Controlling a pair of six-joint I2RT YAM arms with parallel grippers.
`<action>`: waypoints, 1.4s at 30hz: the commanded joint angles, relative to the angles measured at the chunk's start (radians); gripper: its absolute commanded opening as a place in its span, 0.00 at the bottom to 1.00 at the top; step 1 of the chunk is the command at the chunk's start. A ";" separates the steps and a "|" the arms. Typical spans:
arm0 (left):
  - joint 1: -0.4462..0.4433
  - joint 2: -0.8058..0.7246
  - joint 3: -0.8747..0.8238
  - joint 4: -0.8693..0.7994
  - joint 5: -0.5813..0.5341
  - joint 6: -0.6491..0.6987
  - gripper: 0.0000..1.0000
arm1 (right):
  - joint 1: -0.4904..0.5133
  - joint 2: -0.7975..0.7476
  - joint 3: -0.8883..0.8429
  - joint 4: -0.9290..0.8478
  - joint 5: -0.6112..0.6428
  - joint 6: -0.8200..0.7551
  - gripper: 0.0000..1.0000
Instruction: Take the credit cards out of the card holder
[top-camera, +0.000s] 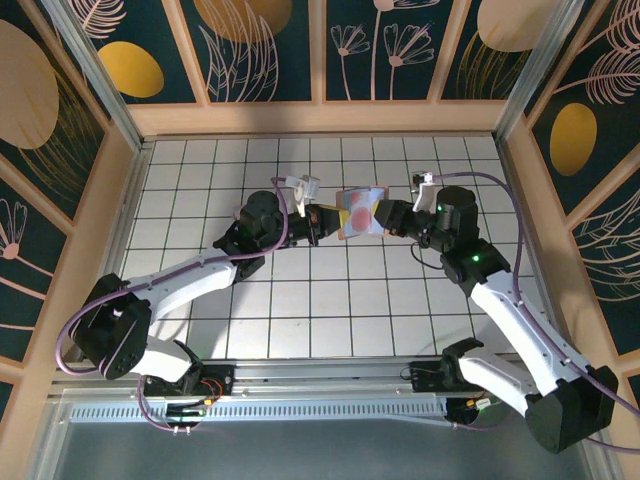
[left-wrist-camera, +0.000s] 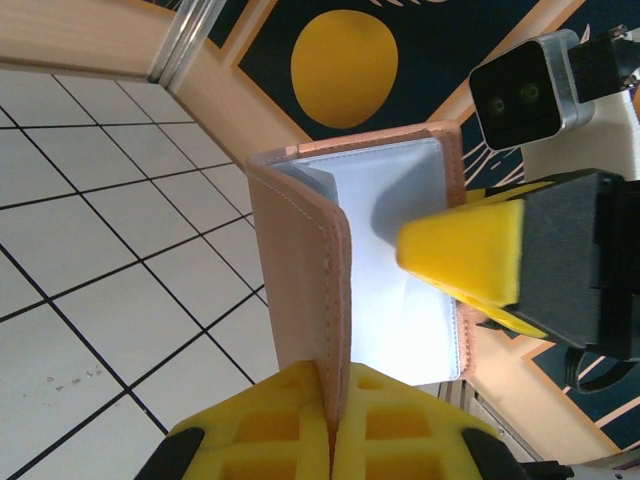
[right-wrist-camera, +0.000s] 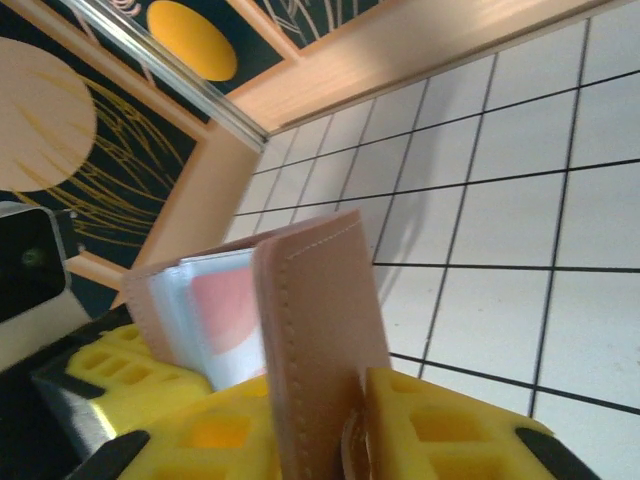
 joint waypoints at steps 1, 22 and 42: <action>-0.004 -0.033 0.000 0.088 0.038 -0.010 0.00 | 0.010 0.007 0.037 -0.038 0.045 -0.022 0.17; -0.004 0.036 0.031 0.033 0.030 -0.014 0.56 | 0.017 0.002 0.035 0.020 -0.026 -0.004 0.00; -0.006 0.077 -0.123 -0.104 -0.143 -0.052 0.00 | 0.014 0.012 -0.006 -0.273 0.297 0.006 0.39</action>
